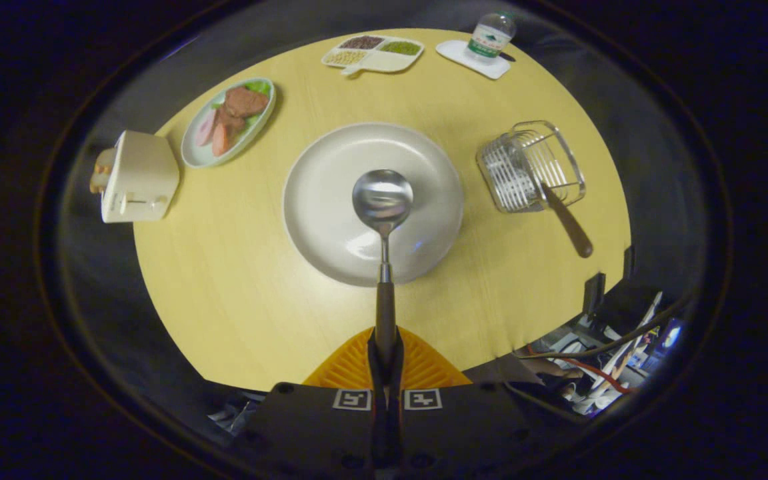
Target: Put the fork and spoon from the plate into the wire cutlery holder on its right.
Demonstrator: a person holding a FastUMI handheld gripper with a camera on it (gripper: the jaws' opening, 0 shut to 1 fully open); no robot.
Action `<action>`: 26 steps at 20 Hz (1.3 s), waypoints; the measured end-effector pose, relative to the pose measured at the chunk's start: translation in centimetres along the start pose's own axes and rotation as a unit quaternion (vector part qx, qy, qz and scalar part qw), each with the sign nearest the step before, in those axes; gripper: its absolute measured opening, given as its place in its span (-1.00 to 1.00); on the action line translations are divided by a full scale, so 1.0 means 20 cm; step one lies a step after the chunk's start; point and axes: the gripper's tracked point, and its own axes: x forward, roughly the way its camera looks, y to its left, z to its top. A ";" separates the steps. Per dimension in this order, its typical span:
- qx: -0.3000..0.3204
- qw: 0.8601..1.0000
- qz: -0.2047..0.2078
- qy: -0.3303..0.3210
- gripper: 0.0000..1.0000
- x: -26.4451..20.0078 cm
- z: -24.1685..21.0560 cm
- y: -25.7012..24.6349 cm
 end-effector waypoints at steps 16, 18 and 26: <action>0.161 0.983 0.015 0.088 -0.92 0.06 0.33 -0.52; 0.179 0.979 0.024 0.098 -0.92 0.09 0.37 -0.51; 0.205 0.968 0.050 0.137 -0.82 0.20 0.45 -0.52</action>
